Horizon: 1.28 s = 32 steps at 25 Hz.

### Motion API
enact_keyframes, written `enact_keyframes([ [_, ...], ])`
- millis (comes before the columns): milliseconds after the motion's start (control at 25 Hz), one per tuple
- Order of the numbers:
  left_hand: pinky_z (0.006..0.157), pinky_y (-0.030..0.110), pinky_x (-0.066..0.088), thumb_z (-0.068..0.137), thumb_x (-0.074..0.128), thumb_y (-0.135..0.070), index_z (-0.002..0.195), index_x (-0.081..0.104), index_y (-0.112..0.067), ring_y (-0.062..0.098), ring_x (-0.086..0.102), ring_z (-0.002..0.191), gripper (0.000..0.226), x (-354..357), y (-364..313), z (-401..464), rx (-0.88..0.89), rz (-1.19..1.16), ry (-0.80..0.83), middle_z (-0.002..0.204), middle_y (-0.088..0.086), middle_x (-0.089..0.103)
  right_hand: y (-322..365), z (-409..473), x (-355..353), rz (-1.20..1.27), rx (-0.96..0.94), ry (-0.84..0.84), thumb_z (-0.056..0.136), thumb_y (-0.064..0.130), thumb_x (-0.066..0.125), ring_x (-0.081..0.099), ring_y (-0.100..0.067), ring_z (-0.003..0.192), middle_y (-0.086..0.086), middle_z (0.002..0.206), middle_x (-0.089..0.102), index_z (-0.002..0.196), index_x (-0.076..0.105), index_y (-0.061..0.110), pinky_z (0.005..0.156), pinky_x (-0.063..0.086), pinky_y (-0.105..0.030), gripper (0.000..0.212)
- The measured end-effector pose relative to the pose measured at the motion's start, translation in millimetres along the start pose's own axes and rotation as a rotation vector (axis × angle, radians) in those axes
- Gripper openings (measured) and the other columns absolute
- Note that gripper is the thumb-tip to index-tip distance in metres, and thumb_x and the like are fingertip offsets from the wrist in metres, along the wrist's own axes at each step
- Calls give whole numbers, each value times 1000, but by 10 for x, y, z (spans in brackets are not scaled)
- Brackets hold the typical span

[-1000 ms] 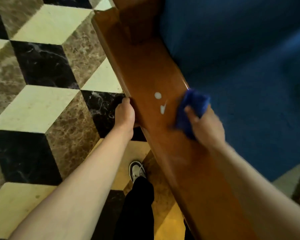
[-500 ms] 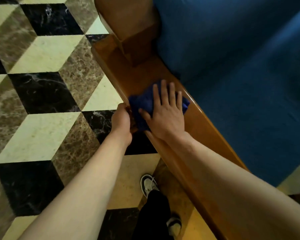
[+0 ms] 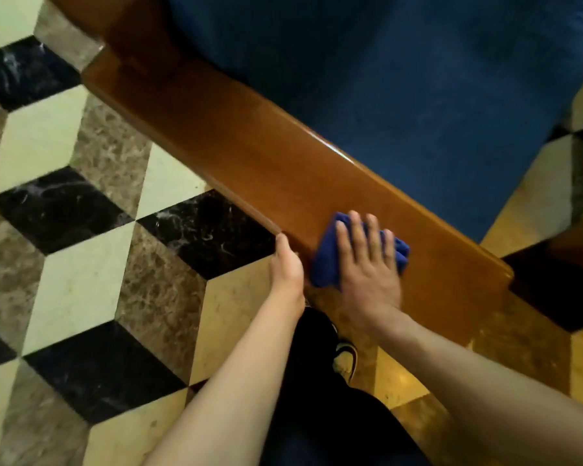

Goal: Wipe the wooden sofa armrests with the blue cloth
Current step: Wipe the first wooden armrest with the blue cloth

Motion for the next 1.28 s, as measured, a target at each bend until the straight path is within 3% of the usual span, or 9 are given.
enact_keyframes([
  [120, 95, 49, 54, 106, 34, -45, 128, 61, -10, 34, 66, 114, 49, -146, 11, -98, 102, 147, -103, 134, 16, 66, 293, 262, -65, 88, -90, -44, 102, 23, 44, -1, -38, 158, -13, 172, 3, 164, 7, 14, 127, 4, -54, 73],
  [360, 91, 51, 45, 102, 32, -63, 149, 42, -20, 35, 63, 105, 65, 93, 380, -296, -14, 323, -39, 113, 12, 66, -1041, -1163, 199, 137, 50, -20, 92, 27, 68, -4, -25, 160, -4, 173, 0, 164, 7, 17, 129, 0, -44, 95],
  [520, 81, 49, 54, 98, 35, -67, 150, 40, -26, 35, 67, 103, 67, 250, 633, -340, -51, 231, 22, 120, 14, 67, -1392, -1233, 229, 189, 162, 43, 82, 70, 63, -15, -24, 158, -4, 172, -11, 164, -2, 17, 128, -8, -45, 117],
  [720, 74, 44, 55, 93, 30, -74, 143, 49, -26, 36, 71, 103, 72, 21, 221, -91, 23, 332, -42, 117, 11, 73, -1478, -486, -22, 207, 443, 21, 64, 101, 39, 4, -37, 158, -15, 171, 12, 163, 9, 12, 126, 1, -54, 137],
  [800, 79, 46, 57, 95, 30, -71, 140, 50, -26, 34, 69, 104, 67, -140, -144, 47, 74, 315, -87, 117, 10, 72, -1506, -31, -126, 222, 537, 42, 61, 103, 36, 33, -40, 147, -19, 156, 41, 153, 32, 9, 121, 20, -57, 131],
  [920, 79, 44, 56, 101, 31, -61, 134, 54, -24, 32, 68, 103, 54, -385, -893, 286, 158, 212, -139, 118, 10, 70, -1068, 876, -313, 213, 513, 64, 62, 103, 32, 60, -40, 117, -18, 128, 64, 128, 53, 10, 96, 44, -52, 116],
  [1120, 80, 43, 56, 100, 41, -55, 102, 63, -26, 26, 70, 91, 36, -778, -1997, 673, 249, 135, -139, 102, 7, 73, -17, 2181, -460, 358, 499, 34, 80, 91, 33, 64, -42, 110, -16, 121, 68, 126, 47, 10, 86, 42, -49, 94],
  [1200, 80, 43, 56, 101, 40, -52, 96, 62, -25, 26, 69, 88, 34, -948, -2452, 878, 256, 101, -151, 98, 7, 71, 422, 2641, -544, 325, 504, -9, 88, 84, 30, 63, -42, 110, -18, 122, 67, 124, 50, 9, 87, 40, -48, 85],
  [1280, 81, 43, 58, 102, 37, -51, 98, 61, -23, 25, 68, 86, 37, -1128, -2828, 1092, 229, 35, -169, 99, 9, 70, 929, 2774, -640, 253, 477, -117, 96, 72, 32, 53, -42, 127, -22, 138, 58, 137, 50, 5, 106, 38, -51, 80],
])
Point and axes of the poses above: each hand's wrist, its own z-axis towards the middle knuckle, its own x-axis out of the palm, y = z × x, the point moved 8 cm from there along z, towards the middle knuckle
